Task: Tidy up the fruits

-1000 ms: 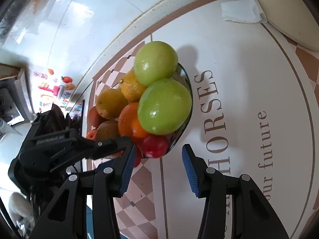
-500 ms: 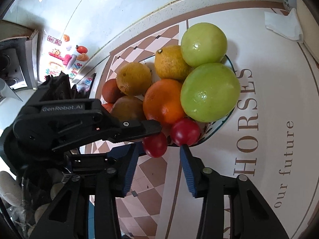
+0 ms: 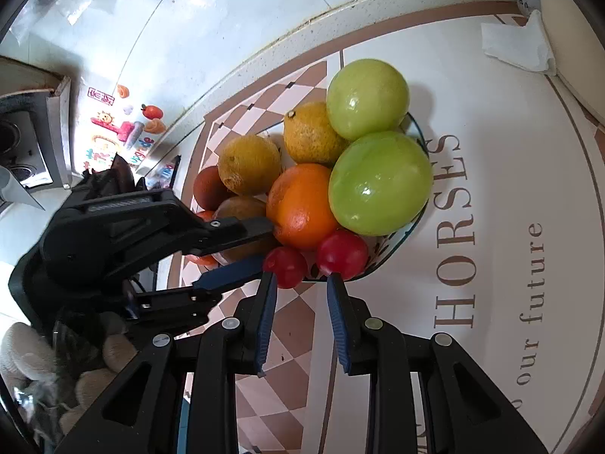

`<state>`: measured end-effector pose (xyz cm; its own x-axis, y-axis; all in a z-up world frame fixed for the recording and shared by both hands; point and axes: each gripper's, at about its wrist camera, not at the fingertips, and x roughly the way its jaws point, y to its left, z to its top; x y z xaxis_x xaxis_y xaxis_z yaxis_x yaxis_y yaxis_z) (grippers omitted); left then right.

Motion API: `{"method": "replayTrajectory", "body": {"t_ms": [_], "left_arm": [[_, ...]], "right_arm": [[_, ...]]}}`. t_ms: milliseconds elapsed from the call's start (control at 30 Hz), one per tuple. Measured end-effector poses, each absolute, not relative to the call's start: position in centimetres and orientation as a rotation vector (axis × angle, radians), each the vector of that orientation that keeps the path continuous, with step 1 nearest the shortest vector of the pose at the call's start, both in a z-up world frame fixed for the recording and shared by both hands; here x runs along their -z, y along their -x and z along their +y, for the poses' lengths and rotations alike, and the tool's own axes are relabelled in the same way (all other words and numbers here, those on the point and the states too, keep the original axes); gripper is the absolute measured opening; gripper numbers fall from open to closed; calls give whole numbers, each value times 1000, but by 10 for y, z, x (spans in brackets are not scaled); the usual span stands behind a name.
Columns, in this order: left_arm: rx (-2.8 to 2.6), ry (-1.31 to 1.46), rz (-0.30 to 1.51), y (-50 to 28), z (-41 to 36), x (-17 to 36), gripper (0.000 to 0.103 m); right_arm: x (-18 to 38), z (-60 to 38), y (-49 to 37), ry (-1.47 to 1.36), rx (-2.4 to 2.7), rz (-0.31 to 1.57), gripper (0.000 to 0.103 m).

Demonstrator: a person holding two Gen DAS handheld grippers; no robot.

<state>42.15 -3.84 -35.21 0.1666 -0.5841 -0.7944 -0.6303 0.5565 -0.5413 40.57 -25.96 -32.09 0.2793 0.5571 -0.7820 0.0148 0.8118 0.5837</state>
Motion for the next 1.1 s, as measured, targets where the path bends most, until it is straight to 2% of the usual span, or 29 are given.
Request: {"method": "replayTrajectory", "body": {"t_ms": [267, 300, 367, 433, 533, 633, 667, 733, 800, 1100], "left_arm": [[-25, 1090, 1510, -421, -38, 350, 28], [-19, 1074, 1514, -420, -38, 347, 28], [-1, 1014, 1519, -419, -38, 337, 28], [20, 910, 1526, -418, -42, 326, 30], [36, 628, 1519, -414, -52, 304, 39], [18, 377, 1483, -406, -60, 289, 41], [8, 321, 1476, -403, -61, 287, 44], [-14, 221, 1457, -399, -61, 284, 61], [-32, 139, 1432, -394, -59, 279, 86], [-28, 43, 1294, -366, -46, 231, 88]], "right_arm": [[310, -285, -397, -555, -311, 1237, 31], [309, -288, -396, -548, -290, 1239, 35], [304, -292, -394, -508, -241, 1250, 50], [296, -296, -392, -456, -184, 1257, 72], [287, -298, -392, -391, -138, 1260, 83], [276, -293, -393, -305, -114, 1260, 91], [272, -290, -394, -274, -106, 1262, 92], [266, -282, -393, -216, -100, 1258, 94], [260, -275, -391, -179, -95, 1248, 94], [216, -255, -356, -130, -61, 1176, 96]]}}
